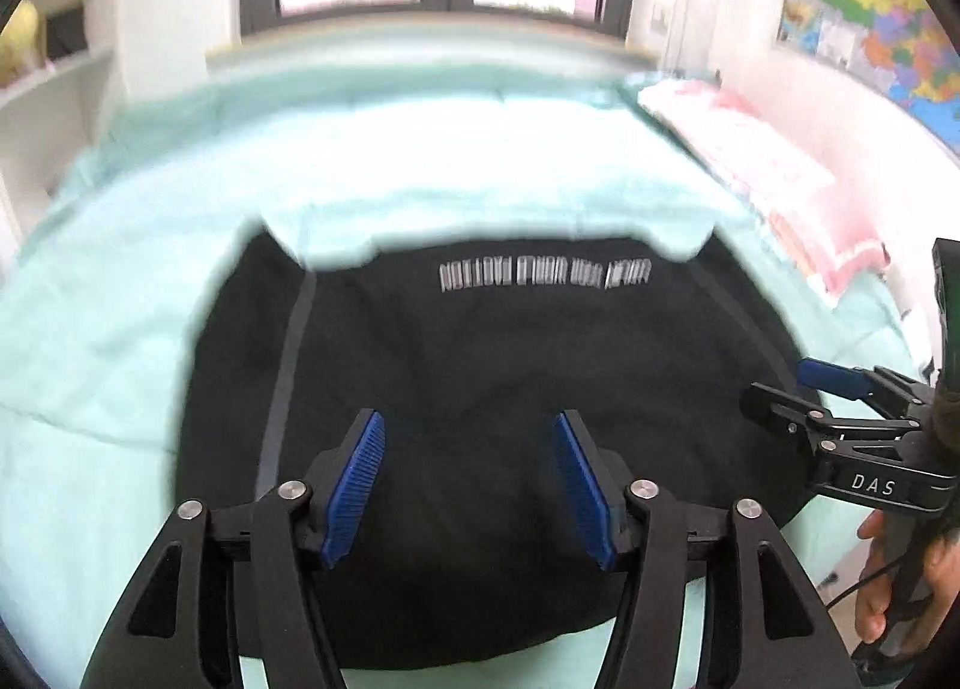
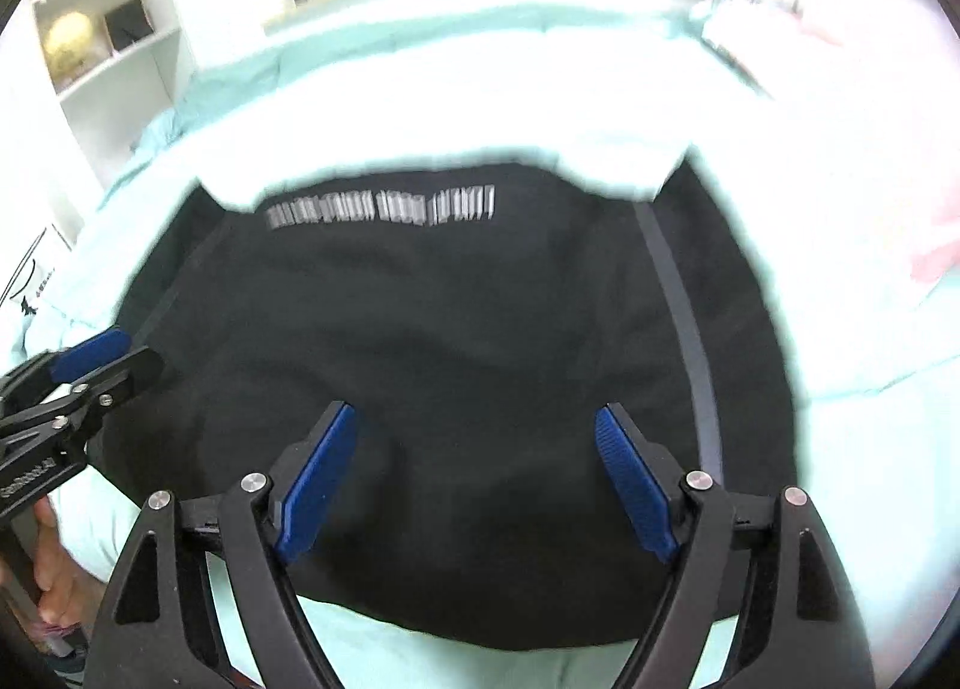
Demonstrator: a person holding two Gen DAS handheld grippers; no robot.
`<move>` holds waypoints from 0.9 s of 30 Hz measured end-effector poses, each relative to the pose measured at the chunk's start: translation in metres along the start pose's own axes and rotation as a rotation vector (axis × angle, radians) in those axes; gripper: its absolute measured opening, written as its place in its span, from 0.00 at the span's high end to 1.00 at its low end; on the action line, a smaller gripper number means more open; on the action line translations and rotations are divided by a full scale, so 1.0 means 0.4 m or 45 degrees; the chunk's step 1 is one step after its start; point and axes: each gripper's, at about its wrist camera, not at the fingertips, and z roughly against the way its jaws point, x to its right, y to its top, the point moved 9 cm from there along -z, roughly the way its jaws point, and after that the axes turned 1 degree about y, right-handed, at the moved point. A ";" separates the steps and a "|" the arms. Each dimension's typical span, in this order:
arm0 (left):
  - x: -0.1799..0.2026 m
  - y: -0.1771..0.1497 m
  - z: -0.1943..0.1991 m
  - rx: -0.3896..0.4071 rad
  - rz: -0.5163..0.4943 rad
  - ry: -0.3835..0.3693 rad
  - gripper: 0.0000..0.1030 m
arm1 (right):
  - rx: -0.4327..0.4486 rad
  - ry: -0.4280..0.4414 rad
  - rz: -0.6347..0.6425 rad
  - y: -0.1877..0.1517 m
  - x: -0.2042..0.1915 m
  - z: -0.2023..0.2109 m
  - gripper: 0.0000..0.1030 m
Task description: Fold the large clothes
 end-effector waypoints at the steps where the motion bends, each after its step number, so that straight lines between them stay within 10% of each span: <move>1: 0.007 0.033 0.032 0.045 -0.013 0.011 0.30 | 0.039 -0.013 0.011 0.024 -0.007 0.036 0.18; 8: 0.031 0.188 0.281 0.319 -0.065 0.120 0.21 | 0.206 -0.021 0.023 0.155 -0.072 0.239 0.12; 27: 0.002 0.108 0.285 0.259 0.067 0.116 0.21 | 0.241 -0.069 -0.005 0.104 -0.115 0.307 0.08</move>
